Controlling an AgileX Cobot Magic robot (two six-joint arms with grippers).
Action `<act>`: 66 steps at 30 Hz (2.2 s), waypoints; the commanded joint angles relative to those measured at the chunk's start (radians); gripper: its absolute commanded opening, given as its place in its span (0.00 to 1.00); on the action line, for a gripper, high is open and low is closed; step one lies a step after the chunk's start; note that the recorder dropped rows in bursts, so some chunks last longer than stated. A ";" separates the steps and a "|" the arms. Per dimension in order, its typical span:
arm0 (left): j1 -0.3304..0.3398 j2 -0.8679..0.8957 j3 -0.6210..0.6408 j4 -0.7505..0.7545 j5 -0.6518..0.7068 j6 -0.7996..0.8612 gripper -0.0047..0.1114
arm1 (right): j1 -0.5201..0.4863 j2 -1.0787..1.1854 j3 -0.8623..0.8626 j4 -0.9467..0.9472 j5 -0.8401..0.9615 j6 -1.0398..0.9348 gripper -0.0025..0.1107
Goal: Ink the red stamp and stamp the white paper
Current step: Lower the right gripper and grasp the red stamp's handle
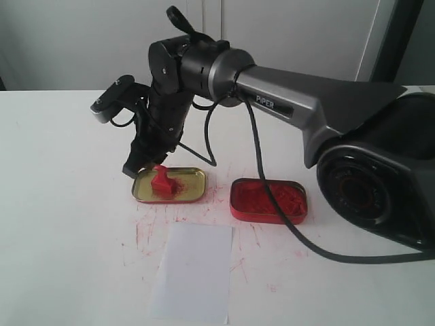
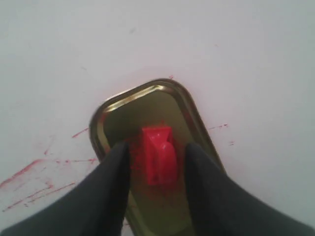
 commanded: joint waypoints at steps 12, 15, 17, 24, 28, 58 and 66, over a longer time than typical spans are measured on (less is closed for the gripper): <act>0.002 -0.004 0.004 0.000 -0.003 -0.002 0.04 | -0.001 0.062 -0.004 -0.074 -0.053 -0.009 0.35; 0.002 -0.004 0.004 0.000 -0.003 -0.002 0.04 | -0.001 0.075 -0.004 -0.074 -0.053 -0.007 0.35; 0.002 -0.004 0.004 0.000 -0.003 -0.002 0.04 | -0.001 0.082 -0.004 -0.074 -0.053 -0.007 0.35; 0.002 -0.004 0.004 0.000 -0.003 -0.002 0.04 | -0.001 0.084 -0.004 -0.074 -0.054 -0.007 0.35; 0.002 -0.004 0.004 0.000 -0.003 -0.002 0.04 | -0.001 0.084 -0.002 -0.074 -0.053 -0.007 0.35; 0.002 -0.004 0.004 0.000 -0.003 -0.002 0.04 | -0.001 0.047 -0.002 -0.074 -0.011 0.000 0.02; 0.002 -0.004 0.004 0.000 -0.003 -0.002 0.04 | -0.001 -0.012 -0.002 -0.052 0.048 0.096 0.02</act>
